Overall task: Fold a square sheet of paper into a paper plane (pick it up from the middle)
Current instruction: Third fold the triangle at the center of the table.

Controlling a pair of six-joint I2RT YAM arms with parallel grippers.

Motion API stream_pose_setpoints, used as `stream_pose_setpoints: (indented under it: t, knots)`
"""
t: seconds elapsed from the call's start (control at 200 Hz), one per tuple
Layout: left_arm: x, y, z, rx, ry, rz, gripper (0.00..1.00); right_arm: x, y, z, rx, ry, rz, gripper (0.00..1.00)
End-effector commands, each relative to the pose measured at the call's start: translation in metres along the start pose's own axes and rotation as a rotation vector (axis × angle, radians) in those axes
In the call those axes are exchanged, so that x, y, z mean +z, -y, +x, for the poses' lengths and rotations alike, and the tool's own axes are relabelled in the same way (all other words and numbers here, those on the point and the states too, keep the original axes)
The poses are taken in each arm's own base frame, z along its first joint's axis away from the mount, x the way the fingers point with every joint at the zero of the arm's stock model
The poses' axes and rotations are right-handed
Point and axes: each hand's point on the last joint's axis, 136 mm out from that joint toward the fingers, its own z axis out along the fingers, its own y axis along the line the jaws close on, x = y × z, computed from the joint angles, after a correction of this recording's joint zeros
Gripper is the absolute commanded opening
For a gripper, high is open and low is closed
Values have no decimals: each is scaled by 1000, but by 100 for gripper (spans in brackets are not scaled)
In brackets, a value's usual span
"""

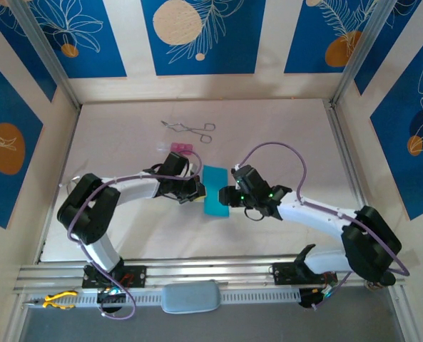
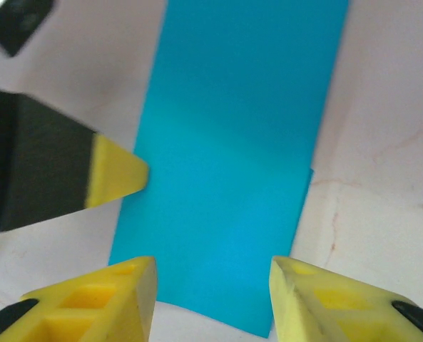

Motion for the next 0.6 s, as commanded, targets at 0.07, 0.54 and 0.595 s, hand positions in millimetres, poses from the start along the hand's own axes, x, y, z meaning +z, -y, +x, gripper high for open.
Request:
stream_pose_setpoints:
  t: [0.07, 0.54, 0.595]
  knots:
    - [-4, 7, 0, -5, 14, 25, 0, -9, -3, -9, -301, 154, 60, 48]
    - [-6, 10, 0, -15, 20, 34, 0, -21, -45, 27, -710, 205, -117, 49]
    - [-6, 10, 0, -17, 18, 33, 0, -20, -48, 32, -746, 206, -127, 49]
